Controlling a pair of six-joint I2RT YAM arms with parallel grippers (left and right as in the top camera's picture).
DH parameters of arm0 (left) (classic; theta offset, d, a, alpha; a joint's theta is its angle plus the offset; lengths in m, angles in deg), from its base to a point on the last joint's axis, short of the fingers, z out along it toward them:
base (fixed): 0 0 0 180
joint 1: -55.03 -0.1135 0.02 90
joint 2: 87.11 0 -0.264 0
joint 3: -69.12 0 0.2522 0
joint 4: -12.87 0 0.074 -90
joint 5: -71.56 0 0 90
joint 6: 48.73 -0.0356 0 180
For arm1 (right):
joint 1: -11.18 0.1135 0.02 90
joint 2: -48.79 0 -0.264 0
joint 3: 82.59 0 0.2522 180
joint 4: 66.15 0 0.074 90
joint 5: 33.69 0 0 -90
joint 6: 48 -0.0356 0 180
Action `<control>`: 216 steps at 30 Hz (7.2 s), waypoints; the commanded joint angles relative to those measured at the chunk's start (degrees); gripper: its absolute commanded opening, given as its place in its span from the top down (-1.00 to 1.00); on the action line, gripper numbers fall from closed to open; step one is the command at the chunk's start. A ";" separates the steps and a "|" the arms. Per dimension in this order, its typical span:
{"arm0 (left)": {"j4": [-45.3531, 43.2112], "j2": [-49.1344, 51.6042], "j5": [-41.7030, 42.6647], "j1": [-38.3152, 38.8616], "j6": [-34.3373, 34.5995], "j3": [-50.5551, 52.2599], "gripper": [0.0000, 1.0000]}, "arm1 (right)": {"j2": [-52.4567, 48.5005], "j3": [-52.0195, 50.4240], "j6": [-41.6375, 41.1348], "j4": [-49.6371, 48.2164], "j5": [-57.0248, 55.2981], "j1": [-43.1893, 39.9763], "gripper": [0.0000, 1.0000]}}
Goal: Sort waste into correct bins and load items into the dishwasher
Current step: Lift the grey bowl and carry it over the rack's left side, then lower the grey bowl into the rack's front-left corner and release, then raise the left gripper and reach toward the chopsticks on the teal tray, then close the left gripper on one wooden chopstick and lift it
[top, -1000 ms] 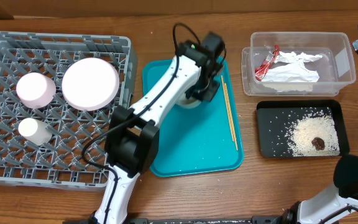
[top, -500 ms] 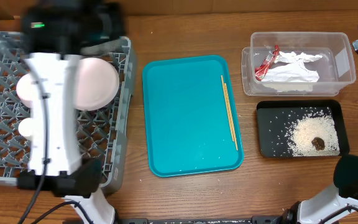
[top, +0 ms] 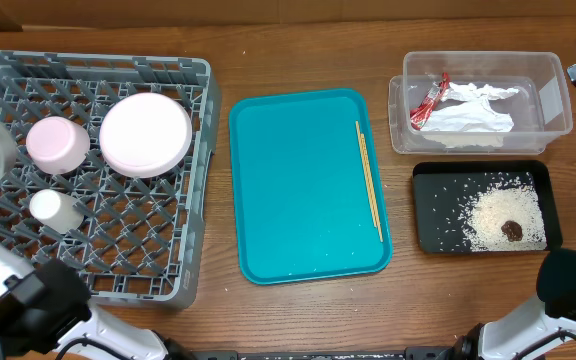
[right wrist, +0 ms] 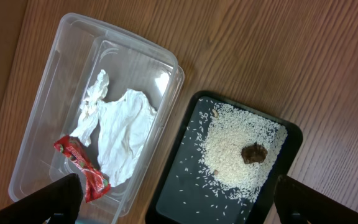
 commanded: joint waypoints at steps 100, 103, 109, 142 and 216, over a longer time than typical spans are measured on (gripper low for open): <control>-53.83 4.24 54.80 -27.85 -18.82 55.01 0.73 | 0.42 1.20 0.04 -0.17 -0.44 0.07 -1.00; -49.62 3.45 50.03 -30.45 -18.86 54.99 0.73 | 0.42 1.18 0.04 -0.17 -0.42 0.07 -1.00; -45.29 0.66 44.68 -34.45 -18.40 54.90 0.72 | 0.42 1.18 0.04 -0.17 -0.44 0.07 -1.00; -32.39 -12.46 -2.27 12.35 -17.97 32.02 -0.06 | 0.42 1.18 0.04 -0.17 -0.42 0.07 -1.00; -43.52 24.59 -45.18 89.88 19.10 29.97 -0.18 | 0.42 1.20 0.04 -0.17 -0.44 0.07 -1.00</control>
